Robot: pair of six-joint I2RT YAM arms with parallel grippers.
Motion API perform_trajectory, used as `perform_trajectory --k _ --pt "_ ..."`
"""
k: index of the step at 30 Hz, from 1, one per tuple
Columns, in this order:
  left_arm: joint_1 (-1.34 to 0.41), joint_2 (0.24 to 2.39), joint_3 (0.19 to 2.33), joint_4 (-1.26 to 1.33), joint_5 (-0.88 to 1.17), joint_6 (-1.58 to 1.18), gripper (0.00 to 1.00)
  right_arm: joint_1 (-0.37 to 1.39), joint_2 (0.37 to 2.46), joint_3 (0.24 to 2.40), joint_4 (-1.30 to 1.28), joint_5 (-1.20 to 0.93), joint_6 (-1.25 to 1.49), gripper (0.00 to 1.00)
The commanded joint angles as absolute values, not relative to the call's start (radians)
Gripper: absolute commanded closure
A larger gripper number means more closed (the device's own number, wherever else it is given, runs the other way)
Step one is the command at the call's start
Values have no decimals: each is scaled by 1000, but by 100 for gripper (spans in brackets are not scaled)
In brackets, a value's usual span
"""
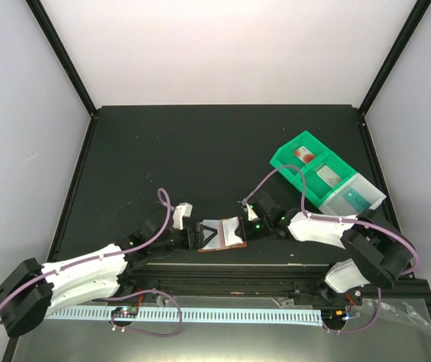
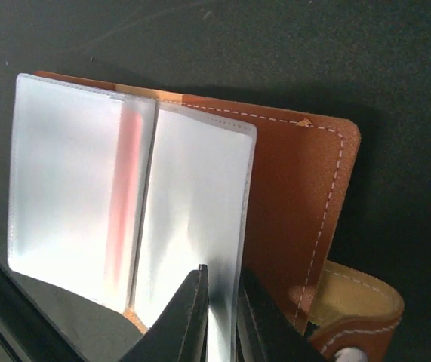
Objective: Take the credit cards out of the card holder
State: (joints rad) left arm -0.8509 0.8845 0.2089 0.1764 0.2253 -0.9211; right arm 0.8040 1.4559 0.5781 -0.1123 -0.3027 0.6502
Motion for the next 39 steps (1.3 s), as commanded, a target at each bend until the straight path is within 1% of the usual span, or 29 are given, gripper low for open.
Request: perform_trajectory --k 1,13,25,39 --pt "-844 931 232 242 251 -913 1 819 1455 542 -36 -264 697 88" --pt "-842 1065 259 320 307 -923 1 823 1443 489 11 -248 737 89" --pt "-842 1061 256 329 295 -931 1 823 1457 487 30 -262 744 89" --pt "-842 1098 273 395 340 -947 1 823 1464 475 53 -275 752 89"
